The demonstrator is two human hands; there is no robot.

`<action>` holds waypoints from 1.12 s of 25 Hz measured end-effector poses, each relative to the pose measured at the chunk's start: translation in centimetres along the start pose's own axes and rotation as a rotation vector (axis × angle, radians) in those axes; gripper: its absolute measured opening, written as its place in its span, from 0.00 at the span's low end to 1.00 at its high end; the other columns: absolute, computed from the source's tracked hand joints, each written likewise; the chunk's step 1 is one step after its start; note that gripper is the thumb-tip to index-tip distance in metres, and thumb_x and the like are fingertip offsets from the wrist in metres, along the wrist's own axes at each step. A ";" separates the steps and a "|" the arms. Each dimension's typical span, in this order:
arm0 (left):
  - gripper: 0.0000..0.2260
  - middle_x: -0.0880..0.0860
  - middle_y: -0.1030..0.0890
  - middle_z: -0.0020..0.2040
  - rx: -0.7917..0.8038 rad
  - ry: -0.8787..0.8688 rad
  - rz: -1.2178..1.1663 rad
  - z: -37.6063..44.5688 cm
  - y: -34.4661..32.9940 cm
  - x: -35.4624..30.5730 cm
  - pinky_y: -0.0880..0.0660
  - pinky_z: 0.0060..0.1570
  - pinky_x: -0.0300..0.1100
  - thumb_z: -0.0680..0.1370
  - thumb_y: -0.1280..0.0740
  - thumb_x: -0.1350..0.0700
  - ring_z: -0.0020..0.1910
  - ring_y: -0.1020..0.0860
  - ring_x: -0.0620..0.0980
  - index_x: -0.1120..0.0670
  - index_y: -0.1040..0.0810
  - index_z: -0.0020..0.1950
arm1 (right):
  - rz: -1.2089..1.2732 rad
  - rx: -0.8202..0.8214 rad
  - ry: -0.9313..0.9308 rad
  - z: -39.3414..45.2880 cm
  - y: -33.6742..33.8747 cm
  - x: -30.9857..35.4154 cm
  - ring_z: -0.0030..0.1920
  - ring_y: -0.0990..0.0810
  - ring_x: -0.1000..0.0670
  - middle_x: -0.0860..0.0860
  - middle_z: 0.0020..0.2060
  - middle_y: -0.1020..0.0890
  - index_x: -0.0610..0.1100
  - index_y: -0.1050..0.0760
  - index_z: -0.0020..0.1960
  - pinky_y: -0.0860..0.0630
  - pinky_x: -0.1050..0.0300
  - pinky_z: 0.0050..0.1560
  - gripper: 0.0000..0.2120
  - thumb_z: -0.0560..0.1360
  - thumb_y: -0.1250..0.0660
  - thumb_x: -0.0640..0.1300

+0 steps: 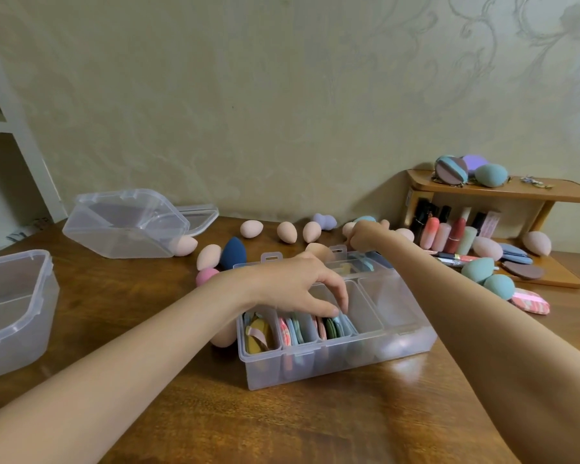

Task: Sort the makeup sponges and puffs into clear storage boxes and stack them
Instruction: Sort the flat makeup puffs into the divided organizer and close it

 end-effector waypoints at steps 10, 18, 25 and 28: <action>0.08 0.41 0.27 0.57 -0.047 0.054 -0.027 -1.0 -0.4 -0.9 0.35 0.53 0.26 0.78 0.36 0.55 0.60 0.32 0.39 0.48 0.22 0.56 | 0.435 -0.354 0.353 -11.7 10.3 -1.4 0.39 0.22 0.52 0.45 0.46 0.17 0.36 0.18 0.51 0.29 0.68 0.36 0.09 0.74 0.34 0.36; 0.05 0.49 0.22 0.59 -0.050 0.092 -0.057 -1.7 -1.2 -2.3 0.28 0.61 0.45 0.77 0.33 0.55 0.59 0.25 0.48 0.46 0.21 0.49 | 0.138 -0.201 0.474 -20.0 5.7 -0.7 0.40 0.23 0.52 0.45 0.47 0.16 0.41 0.20 0.52 0.27 0.63 0.36 0.12 0.70 0.27 0.45; 0.09 0.50 0.24 0.62 -0.094 0.158 0.011 -1.8 -1.2 -2.5 0.28 0.58 0.43 0.77 0.34 0.52 0.60 0.26 0.49 0.47 0.22 0.57 | 0.046 -0.117 0.533 -22.2 2.7 0.5 0.49 0.19 0.45 0.43 0.51 0.18 0.38 0.21 0.56 0.24 0.58 0.44 0.12 0.73 0.32 0.39; 0.10 0.48 0.24 0.62 -0.096 0.135 0.001 -1.7 -1.4 -1.9 0.29 0.59 0.42 0.77 0.34 0.53 0.61 0.27 0.48 0.46 0.22 0.57 | 0.081 -0.032 0.527 -22.0 2.3 0.4 0.54 0.21 0.45 0.44 0.54 0.19 0.39 0.24 0.60 0.25 0.57 0.50 0.17 0.73 0.31 0.39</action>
Point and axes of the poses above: each hand's wrist, its own z-axis towards the middle knuckle, its own y-axis out of the back of the hand, x = y × z, the point moved 5 cm from there along z, towards the middle knuckle
